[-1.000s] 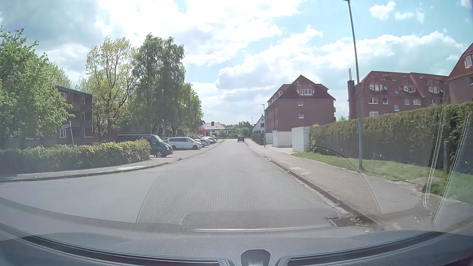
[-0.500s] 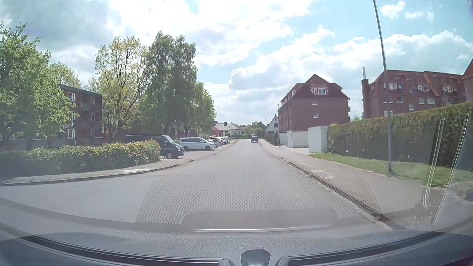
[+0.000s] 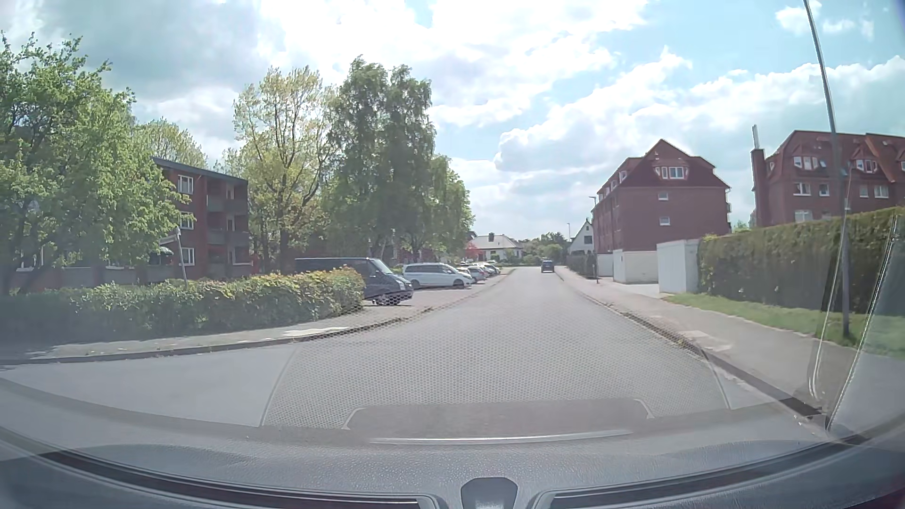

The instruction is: Follow the waypoints while adhering to traffic rules and regulations

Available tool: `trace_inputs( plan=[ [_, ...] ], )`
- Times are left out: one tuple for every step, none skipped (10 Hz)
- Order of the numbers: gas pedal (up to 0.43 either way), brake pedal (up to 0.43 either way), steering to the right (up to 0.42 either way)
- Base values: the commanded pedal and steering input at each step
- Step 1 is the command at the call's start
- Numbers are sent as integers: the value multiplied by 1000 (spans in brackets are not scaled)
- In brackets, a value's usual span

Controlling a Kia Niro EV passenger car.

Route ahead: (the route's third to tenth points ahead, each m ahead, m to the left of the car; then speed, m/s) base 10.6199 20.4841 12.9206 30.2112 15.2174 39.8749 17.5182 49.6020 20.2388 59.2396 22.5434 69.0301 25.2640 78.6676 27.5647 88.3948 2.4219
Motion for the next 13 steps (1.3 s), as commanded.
trace_inputs(
  plan=[
    [0, 0, -549],
    [0, 0, -598],
    [0, 0, -629],
    [0, 0, -665],
    [0, 0, -703],
    [0, 0, -728],
    [0, 0, -748],
    [0, 0, -763],
    [0, 0, -779],
    [0, 0, -785],
    [0, 0, -784],
    [0, 0, -780],
    [0, 0, -777]
  ],
)
